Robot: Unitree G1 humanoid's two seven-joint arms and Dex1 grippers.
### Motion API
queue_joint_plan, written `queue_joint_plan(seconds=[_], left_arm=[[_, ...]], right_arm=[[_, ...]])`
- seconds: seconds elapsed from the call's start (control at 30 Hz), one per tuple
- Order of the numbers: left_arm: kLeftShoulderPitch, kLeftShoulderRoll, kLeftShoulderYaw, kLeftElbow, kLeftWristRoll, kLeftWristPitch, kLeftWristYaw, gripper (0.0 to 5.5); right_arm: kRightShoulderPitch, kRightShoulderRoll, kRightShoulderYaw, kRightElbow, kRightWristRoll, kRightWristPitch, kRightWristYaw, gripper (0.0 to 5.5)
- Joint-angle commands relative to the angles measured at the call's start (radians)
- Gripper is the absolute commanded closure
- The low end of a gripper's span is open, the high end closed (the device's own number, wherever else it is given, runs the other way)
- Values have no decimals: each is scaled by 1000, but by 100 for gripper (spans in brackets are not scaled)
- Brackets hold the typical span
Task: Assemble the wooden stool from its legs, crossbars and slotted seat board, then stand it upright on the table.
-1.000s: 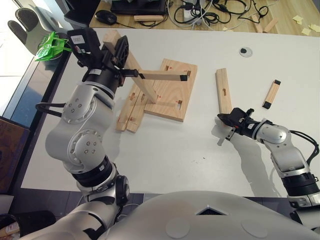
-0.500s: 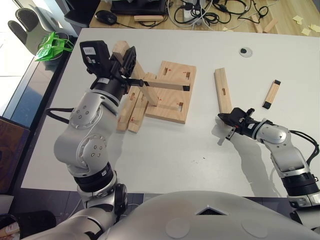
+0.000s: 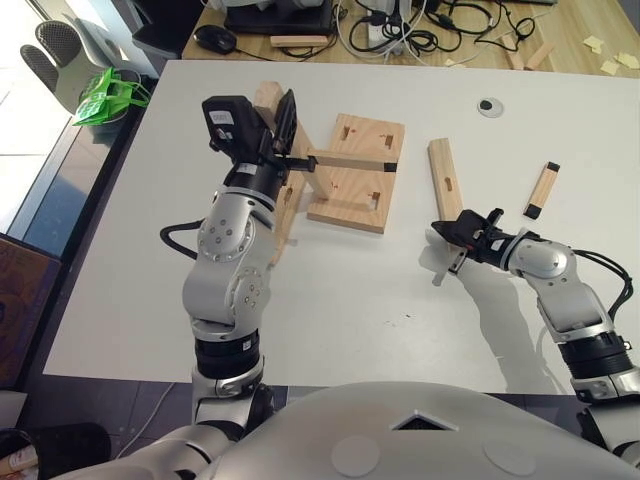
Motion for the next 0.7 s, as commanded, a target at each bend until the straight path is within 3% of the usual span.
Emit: queue_joint_plan(seconds=[0.03,0.27,0.37,0.7], left_arm=[[19,-2,-22,53,24,42,-5,448],[47,-19,-22,-5,47,46,27,448],[39,-17,-30,-22,59,9,12,375],[1,17,-63,-90,177,-171,-26,234]], right_arm=[[-7,6,-13,8,-3,-14,-11,550],[-52,18,0,64,7,-29,16,550],[-53,27,-9,72,24,-21,22,550],[-49,35,-30,78,52,-7,35,550]])
